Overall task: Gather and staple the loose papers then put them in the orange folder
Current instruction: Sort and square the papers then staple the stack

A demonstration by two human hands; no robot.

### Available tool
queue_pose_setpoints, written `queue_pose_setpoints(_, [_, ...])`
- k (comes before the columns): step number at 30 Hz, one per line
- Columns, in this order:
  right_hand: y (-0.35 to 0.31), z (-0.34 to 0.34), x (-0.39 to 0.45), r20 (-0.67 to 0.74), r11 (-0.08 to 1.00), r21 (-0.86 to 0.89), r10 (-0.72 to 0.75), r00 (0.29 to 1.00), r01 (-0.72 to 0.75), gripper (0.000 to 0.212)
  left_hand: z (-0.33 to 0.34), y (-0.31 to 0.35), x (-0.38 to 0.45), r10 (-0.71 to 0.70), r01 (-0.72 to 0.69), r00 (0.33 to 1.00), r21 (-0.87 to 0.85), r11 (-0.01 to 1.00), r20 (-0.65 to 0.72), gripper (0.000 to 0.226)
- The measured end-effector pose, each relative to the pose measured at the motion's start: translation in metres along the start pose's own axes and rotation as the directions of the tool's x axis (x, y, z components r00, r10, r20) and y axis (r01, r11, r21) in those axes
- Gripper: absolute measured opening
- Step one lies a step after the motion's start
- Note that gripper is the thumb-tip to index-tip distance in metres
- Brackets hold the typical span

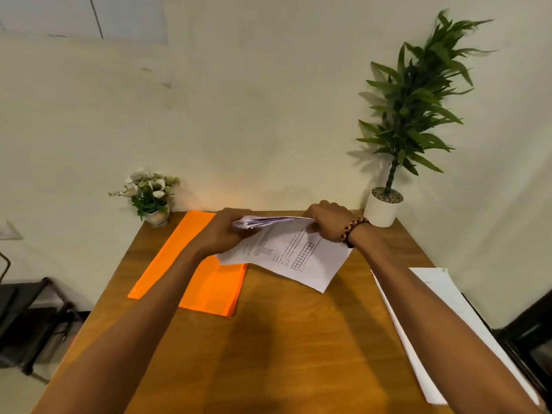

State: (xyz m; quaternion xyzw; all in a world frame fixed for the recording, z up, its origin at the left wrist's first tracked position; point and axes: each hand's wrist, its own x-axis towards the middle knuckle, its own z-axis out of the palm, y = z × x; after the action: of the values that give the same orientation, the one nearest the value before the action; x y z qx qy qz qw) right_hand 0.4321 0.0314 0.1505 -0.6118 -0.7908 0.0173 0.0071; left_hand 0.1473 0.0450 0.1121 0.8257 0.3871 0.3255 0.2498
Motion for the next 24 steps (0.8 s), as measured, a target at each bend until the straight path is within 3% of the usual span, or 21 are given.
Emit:
queue_pose_setpoints(2, [-0.005, -0.009, 0.000, 0.048, 1.000, 0.021, -0.001, 0.999, 0.000, 0.031, 0.013, -0.008, -0.007, -0.155, 0.151, 0.988, -0.163, 0.975, -0.014, 0.014])
queue_pose_setpoints(4, [0.005, -0.017, -0.005, 0.095, 0.993, 0.122, -0.010, 0.995, -0.002, 0.035, 0.022, -0.018, -0.017, -0.335, 0.276, 0.935, -0.362, 0.890, -0.113, 0.028])
queue_pose_setpoints(6, [0.023, -0.019, -0.014, 0.125, 0.952, 0.306, -0.044, 0.991, 0.004, 0.037, 0.028, -0.031, -0.026, -0.442, 0.312, 0.883, -0.510, 0.801, -0.154, 0.029])
queue_pose_setpoints(8, [0.036, -0.010, -0.027, 0.082, 0.773, 0.634, -0.077, 0.994, 0.008, 0.038, 0.033, -0.038, -0.033, -0.496, 0.323, 0.857, -0.601, 0.731, -0.143, 0.027])
queue_pose_setpoints(10, [0.039, 0.006, -0.039, -0.005, 0.466, 0.885, 0.002, 1.000, 0.004, 0.040, 0.039, -0.040, -0.035, -0.507, 0.305, 0.851, -0.655, 0.692, -0.140, 0.031])
queue_pose_setpoints(12, [0.036, 0.028, -0.045, -0.009, 0.258, 0.966, 0.077, 0.997, -0.012, 0.044, 0.046, -0.040, -0.033, -0.502, 0.285, 0.853, -0.679, 0.677, -0.143, 0.032])
queue_pose_setpoints(14, [0.029, 0.051, -0.044, 0.014, 0.173, 0.984, 0.092, 0.996, -0.030, 0.051, 0.053, -0.037, -0.029, -0.502, 0.305, 0.857, -0.667, 0.679, -0.119, 0.033])
queue_pose_setpoints(17, [0.018, 0.075, -0.040, -0.028, 0.116, 0.993, 0.244, 0.969, -0.001, 0.051, 0.063, -0.033, -0.021, -0.489, 0.308, 0.865, -0.650, 0.695, -0.113, 0.037])
queue_pose_setpoints(21, [0.011, 0.091, -0.037, -0.124, 0.166, 0.984, 0.406, 0.905, 0.060, 0.035, 0.071, -0.024, -0.019, -0.443, 0.274, 0.886, -0.614, 0.740, -0.139, 0.034])
queue_pose_setpoints(24, [0.006, 0.107, -0.038, -0.094, 0.232, 0.973, 0.436, 0.895, -0.010, 0.034, 0.084, -0.026, -0.027, -0.380, 0.319, 0.923, -0.433, 0.843, -0.061, 0.033])
